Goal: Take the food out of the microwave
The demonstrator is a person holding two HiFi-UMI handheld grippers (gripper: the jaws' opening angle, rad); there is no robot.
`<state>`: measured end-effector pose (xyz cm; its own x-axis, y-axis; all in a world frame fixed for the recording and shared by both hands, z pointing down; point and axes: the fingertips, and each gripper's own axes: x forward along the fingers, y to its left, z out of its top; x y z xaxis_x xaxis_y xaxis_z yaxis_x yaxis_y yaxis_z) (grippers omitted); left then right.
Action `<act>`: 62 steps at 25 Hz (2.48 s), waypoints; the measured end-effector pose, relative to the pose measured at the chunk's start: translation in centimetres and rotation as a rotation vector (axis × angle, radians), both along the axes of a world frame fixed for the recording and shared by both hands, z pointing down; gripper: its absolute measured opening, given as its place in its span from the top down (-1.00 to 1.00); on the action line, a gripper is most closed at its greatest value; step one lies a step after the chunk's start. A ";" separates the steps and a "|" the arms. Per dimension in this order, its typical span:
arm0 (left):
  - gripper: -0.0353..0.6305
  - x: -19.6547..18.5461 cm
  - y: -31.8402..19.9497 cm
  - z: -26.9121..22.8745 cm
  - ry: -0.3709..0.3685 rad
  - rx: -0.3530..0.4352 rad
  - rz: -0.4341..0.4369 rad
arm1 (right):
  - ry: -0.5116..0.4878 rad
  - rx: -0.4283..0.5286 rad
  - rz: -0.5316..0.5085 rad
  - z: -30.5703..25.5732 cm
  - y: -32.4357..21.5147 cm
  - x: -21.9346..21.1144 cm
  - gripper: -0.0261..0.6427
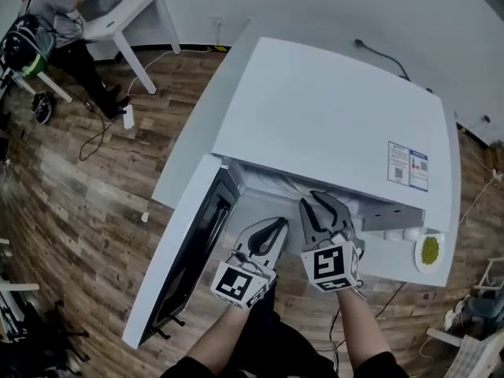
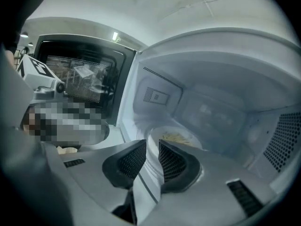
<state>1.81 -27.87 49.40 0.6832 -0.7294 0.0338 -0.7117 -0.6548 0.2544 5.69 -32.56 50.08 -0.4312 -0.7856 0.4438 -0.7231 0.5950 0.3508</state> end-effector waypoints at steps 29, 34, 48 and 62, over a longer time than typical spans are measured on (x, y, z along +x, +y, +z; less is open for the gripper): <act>0.82 1.1 -0.3 0.6 -0.007 -0.060 0.020 | 0.082 0.020 -0.096 1.3 2.8 -0.4 0.71; 0.82 1.2 -0.1 0.8 -0.001 -0.073 0.020 | 0.018 0.027 -0.102 0.5 3.9 -0.5 0.70; 0.82 1.9 1.3 0.5 -0.060 -0.033 0.037 | -1.308 -0.459 0.463 1.4 3.7 4.8 0.52; 0.73 2.6 1.7 2.1 0.013 -0.187 0.092 | -1.596 -0.591 0.529 1.8 2.4 4.0 0.75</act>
